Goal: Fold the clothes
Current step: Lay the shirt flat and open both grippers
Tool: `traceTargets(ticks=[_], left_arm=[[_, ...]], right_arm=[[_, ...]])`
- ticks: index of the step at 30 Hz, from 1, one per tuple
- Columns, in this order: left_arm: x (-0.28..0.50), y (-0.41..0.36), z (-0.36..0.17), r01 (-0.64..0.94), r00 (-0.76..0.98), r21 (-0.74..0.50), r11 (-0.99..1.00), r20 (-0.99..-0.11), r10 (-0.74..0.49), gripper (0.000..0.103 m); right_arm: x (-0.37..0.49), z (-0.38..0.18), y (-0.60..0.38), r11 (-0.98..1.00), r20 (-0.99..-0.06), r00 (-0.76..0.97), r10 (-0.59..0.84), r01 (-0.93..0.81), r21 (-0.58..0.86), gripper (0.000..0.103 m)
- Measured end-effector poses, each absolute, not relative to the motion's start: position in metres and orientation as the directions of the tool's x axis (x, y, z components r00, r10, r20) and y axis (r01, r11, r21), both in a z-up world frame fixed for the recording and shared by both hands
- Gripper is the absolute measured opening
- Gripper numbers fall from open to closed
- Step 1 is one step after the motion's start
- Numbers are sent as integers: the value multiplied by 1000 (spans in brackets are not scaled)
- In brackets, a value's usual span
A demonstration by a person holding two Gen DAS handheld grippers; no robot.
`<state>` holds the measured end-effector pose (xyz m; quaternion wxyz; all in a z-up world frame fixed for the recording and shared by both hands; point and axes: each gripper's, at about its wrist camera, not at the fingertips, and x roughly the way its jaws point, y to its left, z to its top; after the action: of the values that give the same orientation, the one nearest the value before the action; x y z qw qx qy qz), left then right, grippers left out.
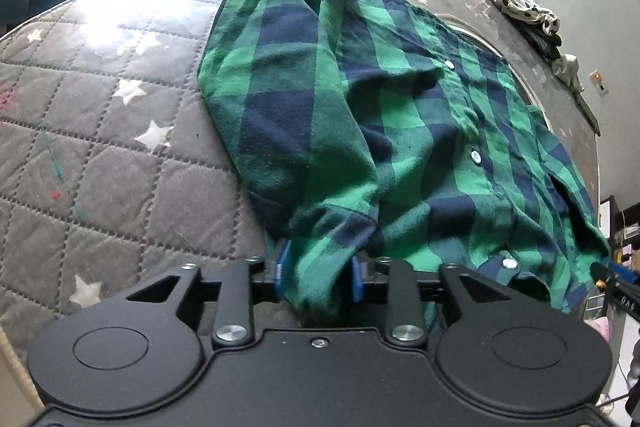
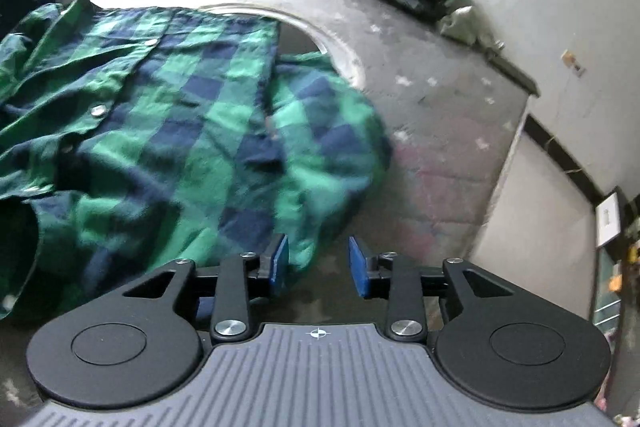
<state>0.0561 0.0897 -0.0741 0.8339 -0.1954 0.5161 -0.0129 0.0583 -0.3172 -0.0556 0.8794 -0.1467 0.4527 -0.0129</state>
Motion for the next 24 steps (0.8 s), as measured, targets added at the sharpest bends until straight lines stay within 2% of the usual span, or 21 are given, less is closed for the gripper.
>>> traceTargets(ticks=[1,3,11,16,24], left_arm=[[55,91,-73,-186,465,-331,925,-859,-214,45],[54,94,-72,-198,467,-323,925,-861,-200,53],[50,104,-71,-219,454,-305,927,-873,-180,55],[49,108,-64,-222,468,-288,932,-869,-158,60],[45,113,-64,-260,469,-295,920,-871,-147,68]], right_arm=[[55,-53,-323,956,-791,590,-161,-105,-273,36],[51,-50,-330,955,-787,594,-165,-102,-278,36],[74,-43,-311,942,-743,656,-130,-152,-299,36],[105,-43,-291,925,-721,688,-84,-215,-313,36],[165,-66,-279,914,-749,658,-71,-258,-313,36]])
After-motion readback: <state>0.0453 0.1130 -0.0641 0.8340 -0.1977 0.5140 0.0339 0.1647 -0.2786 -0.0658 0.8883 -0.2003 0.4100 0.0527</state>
